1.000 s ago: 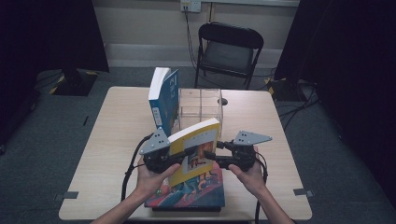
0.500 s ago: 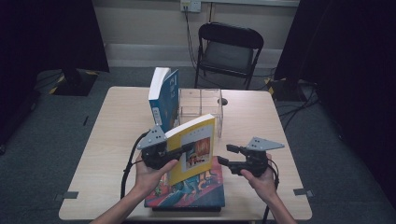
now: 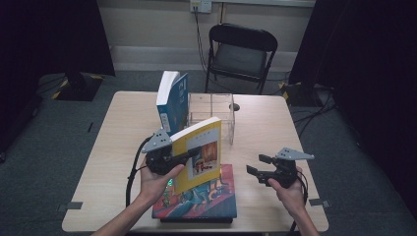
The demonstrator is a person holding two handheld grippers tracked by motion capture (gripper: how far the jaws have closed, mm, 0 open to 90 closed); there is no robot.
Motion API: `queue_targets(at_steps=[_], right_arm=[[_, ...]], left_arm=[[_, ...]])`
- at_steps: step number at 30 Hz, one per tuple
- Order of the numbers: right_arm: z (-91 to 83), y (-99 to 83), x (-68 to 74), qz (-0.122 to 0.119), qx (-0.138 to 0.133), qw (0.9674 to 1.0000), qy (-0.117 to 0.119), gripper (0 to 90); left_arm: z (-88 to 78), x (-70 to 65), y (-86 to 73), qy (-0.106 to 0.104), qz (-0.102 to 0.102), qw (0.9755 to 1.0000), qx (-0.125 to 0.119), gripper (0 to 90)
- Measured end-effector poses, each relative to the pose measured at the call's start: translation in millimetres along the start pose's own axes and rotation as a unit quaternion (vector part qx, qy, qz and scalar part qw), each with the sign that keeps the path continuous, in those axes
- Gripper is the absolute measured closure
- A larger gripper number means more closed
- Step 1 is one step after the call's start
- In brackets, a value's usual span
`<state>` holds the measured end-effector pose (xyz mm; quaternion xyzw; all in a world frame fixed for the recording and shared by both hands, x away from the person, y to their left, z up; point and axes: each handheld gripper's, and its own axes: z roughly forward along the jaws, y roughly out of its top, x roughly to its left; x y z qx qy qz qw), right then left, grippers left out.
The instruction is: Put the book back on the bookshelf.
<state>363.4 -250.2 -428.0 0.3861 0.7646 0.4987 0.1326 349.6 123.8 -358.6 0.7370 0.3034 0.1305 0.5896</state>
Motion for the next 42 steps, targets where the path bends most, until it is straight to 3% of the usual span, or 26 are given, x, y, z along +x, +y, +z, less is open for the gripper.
queue_targets(at_steps=[4, 9, 11, 13, 17, 28, 42], right_arm=[[6.3, -4.6, -9.3, 0.009, 0.02, 0.9997, -0.015, 17.3], [13.8, -14.4, -25.6, 0.015, 0.047, 0.9975, -0.051, 17.1], [15.7, -17.3, -30.4, 0.022, 0.051, 0.9969, -0.055, 17.2], [17.9, -20.5, -33.5, 0.025, 0.059, 0.9959, -0.064, 17.2], [23.1, -24.9, -34.7, 0.015, 0.077, 0.9939, -0.078, 17.3], [33.3, -34.4, -38.6, 0.003, 0.121, 0.9865, -0.11, 17.2], [48.1, -40.2, -31.7, -0.032, 0.167, 0.9796, -0.108, 14.5]], left_arm=[[-5.1, 3.0, 0.3, 0.009, -0.003, 0.9999, -0.003, 75.7], [-16.2, 10.7, 3.6, 0.029, -0.011, 0.9994, -0.013, 75.7], [-19.9, 14.5, 3.8, 0.035, -0.012, 0.9992, -0.013, 75.7], [-22.2, 17.3, 3.7, 0.038, -0.022, 0.9989, -0.017, 75.7], [-24.9, 20.9, 5.1, 0.054, -0.021, 0.9982, -0.018, 75.7], [-13.7, 28.0, 14.2, 0.1, -0.025, 0.9944, -0.023, 75.7], [11.0, 32.9, 36.6, 0.138, -0.006, 0.9899, -0.031, 75.7]])
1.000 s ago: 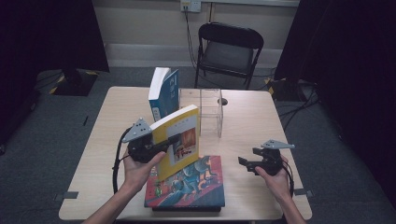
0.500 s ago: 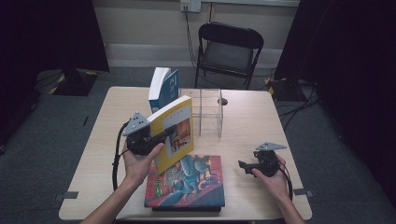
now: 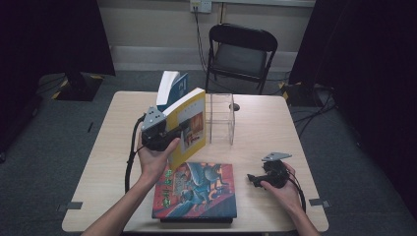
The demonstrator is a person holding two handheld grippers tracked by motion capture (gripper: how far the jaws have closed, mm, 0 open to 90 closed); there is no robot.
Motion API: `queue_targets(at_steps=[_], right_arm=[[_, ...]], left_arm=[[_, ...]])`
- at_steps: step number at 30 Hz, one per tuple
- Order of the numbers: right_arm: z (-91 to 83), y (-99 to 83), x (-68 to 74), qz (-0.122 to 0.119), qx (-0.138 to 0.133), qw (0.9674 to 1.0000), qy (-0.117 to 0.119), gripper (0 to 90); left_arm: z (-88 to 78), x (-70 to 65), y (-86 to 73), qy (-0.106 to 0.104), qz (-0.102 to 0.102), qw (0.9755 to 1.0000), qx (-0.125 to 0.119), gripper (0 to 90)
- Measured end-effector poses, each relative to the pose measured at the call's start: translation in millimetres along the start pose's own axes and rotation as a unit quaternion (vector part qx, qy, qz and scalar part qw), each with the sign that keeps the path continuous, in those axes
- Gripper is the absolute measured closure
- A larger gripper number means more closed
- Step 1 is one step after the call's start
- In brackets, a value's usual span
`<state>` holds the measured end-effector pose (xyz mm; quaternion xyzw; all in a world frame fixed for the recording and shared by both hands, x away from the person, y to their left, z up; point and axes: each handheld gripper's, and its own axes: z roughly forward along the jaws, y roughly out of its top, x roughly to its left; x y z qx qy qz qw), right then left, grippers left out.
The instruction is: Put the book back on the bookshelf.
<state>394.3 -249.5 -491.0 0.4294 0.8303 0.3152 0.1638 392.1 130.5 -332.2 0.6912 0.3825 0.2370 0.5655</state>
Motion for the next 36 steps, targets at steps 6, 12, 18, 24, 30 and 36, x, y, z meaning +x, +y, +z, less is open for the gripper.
queue_targets(at_steps=[6, 12, 18, 24, 30, 36], right_arm=[[2.0, -4.7, 0.2, 0.004, -0.024, 0.9997, -0.007, 12.6], [2.5, -7.0, 1.4, 0.008, -0.034, 0.9993, -0.01, 12.4], [2.7, -9.2, 1.4, 0.008, -0.043, 0.999, -0.01, 12.3], [2.9, -9.8, 1.4, 0.007, -0.046, 0.9989, -0.01, 12.2], [2.9, -9.8, 1.4, 0.007, -0.046, 0.9989, -0.01, 12.2], [2.9, -9.8, 1.4, 0.007, -0.046, 0.9989, -0.01, 12.2]], left_arm=[[11.2, 1.8, 3.3, 0.012, -0.006, 0.9999, -0.006, 75.7], [26.9, 1.4, 1.6, 0.027, -0.005, 0.9996, 0.002, 75.7], [41.0, 3.0, 1.2, 0.041, -0.002, 0.9991, 0.008, 75.6], [56.1, 8.1, 0.2, 0.061, -0.012, 0.998, 0.009, 75.6], [72.7, 7.7, -1.1, 0.073, -0.012, 0.9971, 0.016, 75.6], [88.7, 4.8, -3.2, 0.083, 0.002, 0.9961, 0.028, 75.7]])
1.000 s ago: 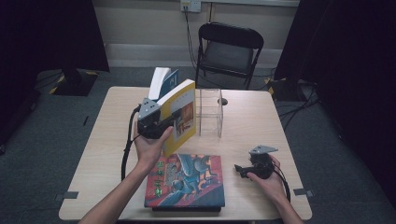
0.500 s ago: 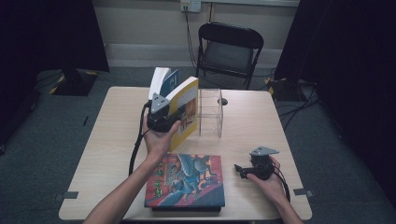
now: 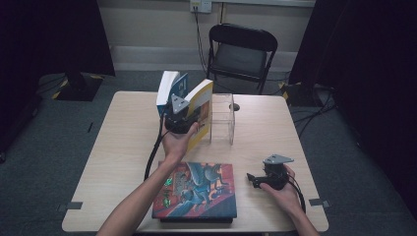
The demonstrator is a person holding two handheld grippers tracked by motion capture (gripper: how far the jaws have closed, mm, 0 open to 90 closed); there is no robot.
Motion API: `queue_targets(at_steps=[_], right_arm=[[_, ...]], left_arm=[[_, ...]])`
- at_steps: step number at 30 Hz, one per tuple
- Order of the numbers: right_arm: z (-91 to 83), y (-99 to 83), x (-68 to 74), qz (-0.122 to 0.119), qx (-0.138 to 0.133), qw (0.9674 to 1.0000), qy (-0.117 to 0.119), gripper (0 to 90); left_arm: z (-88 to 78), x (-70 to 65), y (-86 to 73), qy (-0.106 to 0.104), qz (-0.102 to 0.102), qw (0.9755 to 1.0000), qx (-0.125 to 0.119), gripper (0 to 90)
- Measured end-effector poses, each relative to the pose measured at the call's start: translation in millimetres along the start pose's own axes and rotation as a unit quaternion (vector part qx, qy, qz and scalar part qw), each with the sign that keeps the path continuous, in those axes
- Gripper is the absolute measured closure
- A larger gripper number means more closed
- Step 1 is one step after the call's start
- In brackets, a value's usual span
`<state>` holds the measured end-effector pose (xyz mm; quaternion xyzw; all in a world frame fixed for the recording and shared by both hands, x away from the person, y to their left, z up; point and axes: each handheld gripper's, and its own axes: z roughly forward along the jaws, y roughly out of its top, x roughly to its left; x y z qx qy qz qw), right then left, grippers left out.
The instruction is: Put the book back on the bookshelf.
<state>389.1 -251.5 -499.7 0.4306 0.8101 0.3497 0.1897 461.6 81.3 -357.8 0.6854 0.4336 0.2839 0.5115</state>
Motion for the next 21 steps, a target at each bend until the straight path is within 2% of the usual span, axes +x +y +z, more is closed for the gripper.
queue_targets(at_steps=[2, 3, 6, 8, 11, 13, 19, 21], right_arm=[[0.0, 0.0, 0.0, 0.0, 0.0, 1.0, 0.0, 12.2], [0.0, 0.0, 0.0, 0.0, 0.0, 1.0, 0.0, 12.2], [0.0, 0.0, 0.0, 0.0, 0.0, 1.0, 0.0, 12.2], [0.0, 0.0, 0.0, 0.0, 0.0, 1.0, 0.0, 12.2], [0.0, 0.0, 0.0, 0.0, 0.0, 1.0, 0.0, 12.2], [0.0, 0.0, -0.1, 0.0, 0.0, 1.0, 0.0, 12.2], [0.0, 0.0, -0.1, 0.0, 0.0, 1.0, 0.0, 12.3], [0.0, 0.0, 0.0, 0.0, 0.0, 1.0, 0.0, 12.3]], left_arm=[[5.4, -1.1, 0.3, 0.005, -0.007, 1.0, 0.0, 75.6], [7.8, -1.4, 0.4, 0.007, 0.002, 1.0, 0.004, 75.6], [12.7, -1.5, -0.9, 0.013, 0.005, 0.9999, 0.004, 75.6], [15.7, -0.8, -1.8, 0.015, -0.005, 0.9999, 0.001, 75.6], [21.4, -0.9, -4.4, 0.021, -0.004, 0.9998, 0.0, 75.6], [25.2, -3.4, -7.6, 0.025, 0.005, 0.9997, 0.002, 75.6], [31.0, -3.3, -16.3, 0.025, -0.013, 0.9996, -0.005, 75.5], [32.3, -2.9, -18.9, 0.024, -0.009, 0.9997, -0.003, 75.5]])
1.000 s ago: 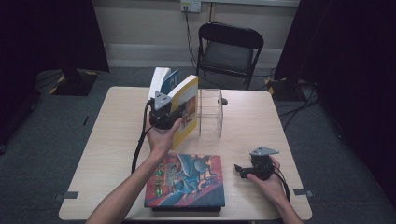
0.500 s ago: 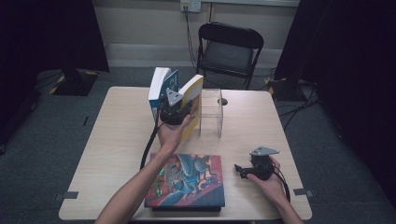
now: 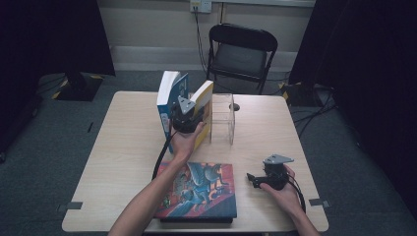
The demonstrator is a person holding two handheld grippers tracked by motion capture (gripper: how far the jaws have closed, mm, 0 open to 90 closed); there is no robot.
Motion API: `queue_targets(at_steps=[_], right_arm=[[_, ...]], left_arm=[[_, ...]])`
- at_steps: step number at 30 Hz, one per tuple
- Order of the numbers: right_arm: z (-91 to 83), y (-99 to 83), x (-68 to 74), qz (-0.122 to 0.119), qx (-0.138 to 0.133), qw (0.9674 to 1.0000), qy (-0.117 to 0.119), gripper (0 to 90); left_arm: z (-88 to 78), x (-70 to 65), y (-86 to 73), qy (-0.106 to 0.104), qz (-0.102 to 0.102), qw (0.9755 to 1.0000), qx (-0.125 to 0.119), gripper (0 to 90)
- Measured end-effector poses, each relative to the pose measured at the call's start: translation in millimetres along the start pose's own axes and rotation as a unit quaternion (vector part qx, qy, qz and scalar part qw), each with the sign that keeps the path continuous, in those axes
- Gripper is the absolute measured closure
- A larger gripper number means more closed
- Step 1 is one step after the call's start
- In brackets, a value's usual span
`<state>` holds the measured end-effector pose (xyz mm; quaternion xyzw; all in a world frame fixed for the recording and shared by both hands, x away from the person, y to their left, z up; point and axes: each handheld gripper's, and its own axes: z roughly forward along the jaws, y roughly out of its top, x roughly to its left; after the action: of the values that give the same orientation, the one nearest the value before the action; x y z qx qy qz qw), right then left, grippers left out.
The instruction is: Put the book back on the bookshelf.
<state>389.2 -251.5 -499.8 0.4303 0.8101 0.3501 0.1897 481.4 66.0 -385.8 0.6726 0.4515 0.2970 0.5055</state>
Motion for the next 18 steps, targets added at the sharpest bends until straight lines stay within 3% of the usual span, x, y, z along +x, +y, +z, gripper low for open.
queue_targets(at_steps=[6, 18], right_arm=[[0.0, 0.0, 0.0, 0.0, 0.0, 1.0, 0.0, 12.3], [0.1, 0.0, 0.1, 0.0, 0.0, 1.0, 0.0, 12.2]], left_arm=[[2.8, 1.1, -12.2, -0.007, -0.009, 0.9999, -0.001, 75.3], [-10.0, 2.2, -15.9, -0.035, 0.013, 0.9993, -0.003, 69.9]])
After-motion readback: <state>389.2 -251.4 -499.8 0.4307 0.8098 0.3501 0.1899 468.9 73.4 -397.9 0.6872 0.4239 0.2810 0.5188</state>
